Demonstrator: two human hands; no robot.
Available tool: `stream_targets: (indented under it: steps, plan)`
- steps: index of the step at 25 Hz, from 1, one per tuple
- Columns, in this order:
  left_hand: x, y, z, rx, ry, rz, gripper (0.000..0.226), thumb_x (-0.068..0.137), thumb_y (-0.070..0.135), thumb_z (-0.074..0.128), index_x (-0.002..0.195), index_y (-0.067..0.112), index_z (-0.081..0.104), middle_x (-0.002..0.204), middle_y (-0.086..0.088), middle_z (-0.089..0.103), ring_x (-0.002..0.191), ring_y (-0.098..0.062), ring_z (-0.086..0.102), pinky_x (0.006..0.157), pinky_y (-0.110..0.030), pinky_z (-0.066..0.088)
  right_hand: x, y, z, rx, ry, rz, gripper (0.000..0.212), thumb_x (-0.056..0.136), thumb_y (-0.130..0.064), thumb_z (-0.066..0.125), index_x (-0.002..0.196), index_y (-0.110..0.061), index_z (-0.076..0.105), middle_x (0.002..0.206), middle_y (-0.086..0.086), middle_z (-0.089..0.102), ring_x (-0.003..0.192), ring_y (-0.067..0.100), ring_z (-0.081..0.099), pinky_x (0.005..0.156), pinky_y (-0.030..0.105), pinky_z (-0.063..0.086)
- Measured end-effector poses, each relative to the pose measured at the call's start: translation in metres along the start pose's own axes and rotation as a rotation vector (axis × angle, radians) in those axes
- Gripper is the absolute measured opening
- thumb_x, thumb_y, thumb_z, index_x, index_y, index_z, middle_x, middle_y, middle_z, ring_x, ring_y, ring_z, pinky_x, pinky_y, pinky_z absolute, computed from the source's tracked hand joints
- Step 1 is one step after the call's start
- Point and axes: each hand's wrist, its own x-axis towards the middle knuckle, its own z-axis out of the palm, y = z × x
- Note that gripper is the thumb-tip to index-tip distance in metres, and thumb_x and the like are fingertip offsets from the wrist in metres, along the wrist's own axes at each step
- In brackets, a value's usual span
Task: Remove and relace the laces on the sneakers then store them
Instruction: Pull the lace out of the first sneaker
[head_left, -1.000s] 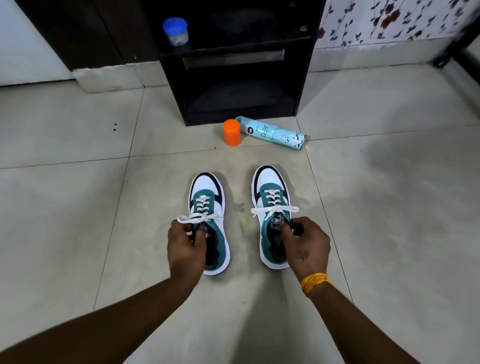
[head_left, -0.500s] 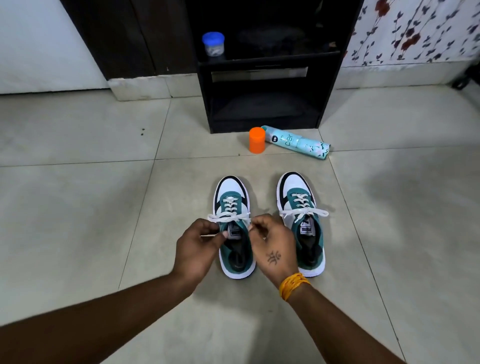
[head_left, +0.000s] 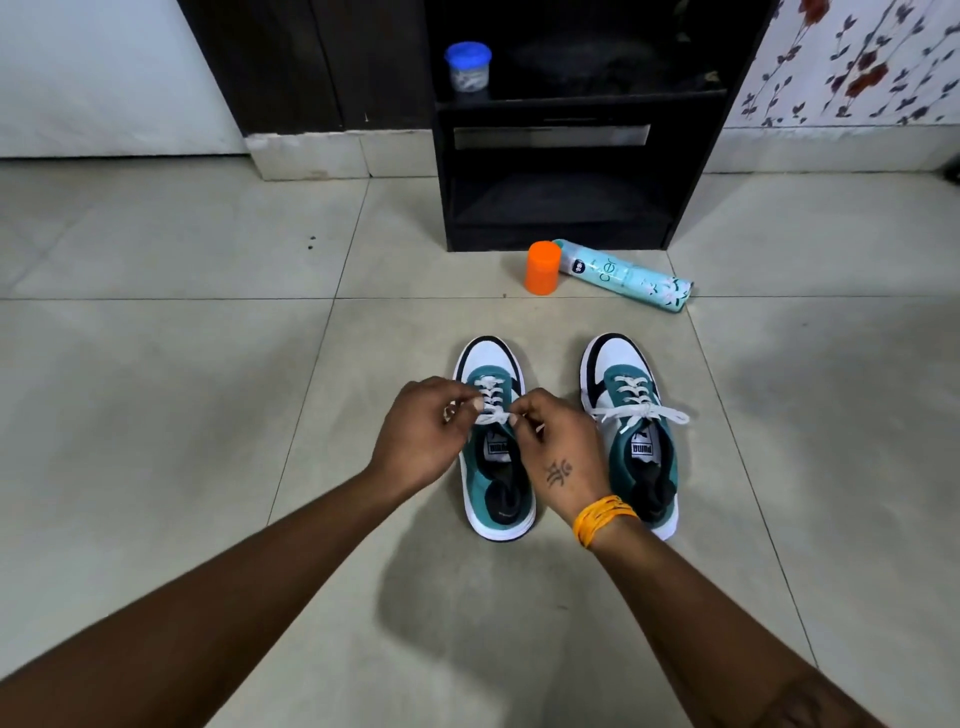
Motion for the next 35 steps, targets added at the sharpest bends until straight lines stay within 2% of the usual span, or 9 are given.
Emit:
stream_targets:
  steps: [3, 8, 13, 17, 20, 23, 26, 30, 35]
  plan:
    - [0.004, 0.006, 0.002, -0.046, 0.011, 0.024, 0.004, 0.089, 0.018, 0.075, 0.086, 0.02, 0.077, 0.084, 0.01, 0.073, 0.082, -0.008, 0.065, 0.08, -0.029, 0.051, 0.0, -0.003, -0.002, -0.02, 0.03, 0.001, 0.002, 0.093, -0.028, 0.058, 0.093, -0.027, 0.06, 0.079, -0.006, 0.07, 0.072, 0.02, 0.066, 0.067, 0.04, 0.055]
    - [-0.004, -0.015, -0.008, -0.172, 0.27, -0.37, 0.016, 0.09, 0.015, 0.067, 0.077, 0.022, 0.071, 0.077, 0.009, 0.071, 0.076, -0.012, 0.067, 0.071, -0.026, 0.048, -0.007, 0.002, -0.014, -0.128, 0.115, 0.217, 0.011, 0.097, -0.021, 0.052, 0.097, -0.013, 0.058, 0.072, 0.008, 0.061, 0.077, 0.041, 0.064, 0.06, 0.037, 0.042]
    - [-0.009, -0.008, 0.005, 0.153, 0.029, -0.009, 0.05, 0.088, 0.012, 0.067, 0.136, 0.022, 0.065, 0.129, 0.0, 0.067, 0.091, -0.025, 0.068, 0.087, -0.033, 0.054, -0.003, -0.012, -0.014, -0.284, -0.064, -0.087, 0.038, 0.094, -0.024, 0.047, 0.132, -0.026, 0.052, 0.086, 0.01, 0.072, 0.082, 0.038, 0.067, 0.069, 0.044, 0.056]
    - [-0.004, 0.004, 0.015, 0.036, 0.075, 0.084, 0.023, 0.088, 0.006, 0.071, 0.106, 0.019, 0.077, 0.098, 0.004, 0.076, 0.083, -0.019, 0.07, 0.077, -0.029, 0.054, 0.0, -0.009, -0.012, -0.27, -0.101, -0.09, 0.015, 0.094, -0.024, 0.049, 0.099, -0.02, 0.062, 0.088, 0.01, 0.071, 0.084, 0.038, 0.067, 0.068, 0.041, 0.054]
    - [-0.007, -0.007, 0.009, -0.016, 0.184, -0.036, 0.014, 0.086, 0.003, 0.07, 0.089, 0.016, 0.074, 0.079, 0.004, 0.073, 0.072, -0.018, 0.067, 0.069, -0.031, 0.052, -0.002, 0.002, -0.019, -0.274, -0.001, 0.141, 0.018, 0.097, -0.024, 0.051, 0.092, -0.009, 0.06, 0.087, 0.019, 0.068, 0.086, 0.043, 0.065, 0.068, 0.039, 0.046]
    - [-0.011, -0.022, 0.001, 0.048, 0.224, -0.201, 0.018, 0.086, 0.007, 0.069, 0.099, 0.017, 0.076, 0.092, 0.0, 0.077, 0.085, -0.025, 0.072, 0.078, -0.03, 0.052, -0.005, 0.005, -0.021, -0.299, -0.007, 0.185, 0.024, 0.098, -0.026, 0.051, 0.107, -0.007, 0.061, 0.093, 0.022, 0.07, 0.093, 0.045, 0.066, 0.075, 0.042, 0.051]
    - [-0.014, -0.013, 0.008, 0.092, 0.044, -0.053, 0.045, 0.088, 0.009, 0.068, 0.13, 0.024, 0.069, 0.124, 0.004, 0.074, 0.097, -0.023, 0.071, 0.092, -0.032, 0.054, -0.003, -0.006, -0.013, -0.269, -0.079, -0.031, 0.033, 0.095, -0.023, 0.049, 0.127, -0.022, 0.056, 0.087, 0.014, 0.074, 0.085, 0.041, 0.068, 0.074, 0.044, 0.056]
    - [-0.01, -0.004, 0.014, 0.067, 0.087, 0.033, 0.023, 0.087, 0.009, 0.066, 0.101, 0.025, 0.074, 0.096, 0.009, 0.075, 0.075, -0.018, 0.068, 0.076, -0.035, 0.056, 0.003, -0.005, -0.011, -0.297, -0.071, -0.038, 0.014, 0.097, -0.024, 0.049, 0.105, -0.018, 0.059, 0.085, 0.013, 0.071, 0.082, 0.04, 0.067, 0.067, 0.043, 0.054]
    - [-0.031, -0.008, 0.005, 0.031, 0.085, 0.0, 0.011, 0.081, 0.02, 0.065, 0.086, 0.028, 0.07, 0.078, 0.016, 0.068, 0.059, -0.004, 0.058, 0.061, -0.027, 0.05, 0.029, -0.011, -0.019, -0.432, -0.01, -0.006, 0.014, 0.095, -0.015, 0.051, 0.105, -0.01, 0.06, 0.092, 0.017, 0.07, 0.086, 0.042, 0.066, 0.066, 0.041, 0.05]
